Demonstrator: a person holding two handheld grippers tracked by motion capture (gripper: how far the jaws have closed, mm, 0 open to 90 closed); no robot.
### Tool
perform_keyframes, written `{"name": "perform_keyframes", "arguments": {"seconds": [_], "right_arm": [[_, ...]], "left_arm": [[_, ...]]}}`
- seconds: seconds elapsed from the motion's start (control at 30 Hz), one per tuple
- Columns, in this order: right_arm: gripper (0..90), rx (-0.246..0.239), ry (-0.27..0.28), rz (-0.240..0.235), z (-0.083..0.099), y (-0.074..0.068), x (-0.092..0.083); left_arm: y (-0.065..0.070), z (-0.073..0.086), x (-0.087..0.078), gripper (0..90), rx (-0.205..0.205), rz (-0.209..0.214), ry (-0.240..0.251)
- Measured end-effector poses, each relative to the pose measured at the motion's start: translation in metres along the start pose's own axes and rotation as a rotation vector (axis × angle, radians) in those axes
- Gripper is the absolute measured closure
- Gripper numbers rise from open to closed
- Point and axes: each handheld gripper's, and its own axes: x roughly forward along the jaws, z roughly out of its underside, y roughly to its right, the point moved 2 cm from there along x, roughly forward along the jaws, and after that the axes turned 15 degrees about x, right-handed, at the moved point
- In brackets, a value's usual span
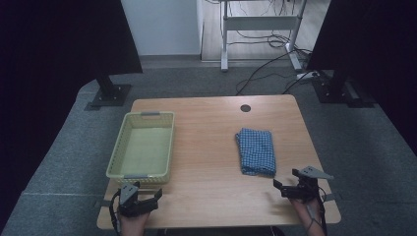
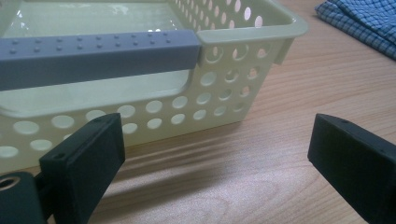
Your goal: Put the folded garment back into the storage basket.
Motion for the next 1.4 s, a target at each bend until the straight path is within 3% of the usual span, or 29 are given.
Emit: {"name": "perform_keyframes", "arguments": {"seconds": [0.13,0.37,0.7,0.97,1.27,1.4], "right_arm": [[0.0,0.029,-0.015,-0.036,0.0,0.002,-0.003],[0.0,0.04,-0.015,-0.05,0.001,0.0,-0.007],[0.0,-0.008,-0.089,-0.048,0.004,-0.005,-0.001],[0.0,-0.028,-0.104,-0.078,0.005,-0.018,-0.001],[0.0,-0.037,-0.071,-0.097,0.002,-0.028,-0.005],[0.0,-0.063,-0.057,-0.095,0.0,-0.032,-0.009]], "left_arm": [[-0.001,0.001,-0.001,4.3,-0.006,-0.002,-0.002],[-0.001,0.001,-0.001,4.3,-0.011,-0.003,-0.005],[-0.003,0.002,-0.001,4.2,-0.023,-0.006,-0.005],[-0.003,0.003,-0.001,4.6,-0.025,-0.001,-0.013],[-0.004,0.004,-0.001,4.6,-0.034,-0.003,-0.008],[-0.004,0.004,-0.001,4.9,-0.043,0.002,-0.003]]}}
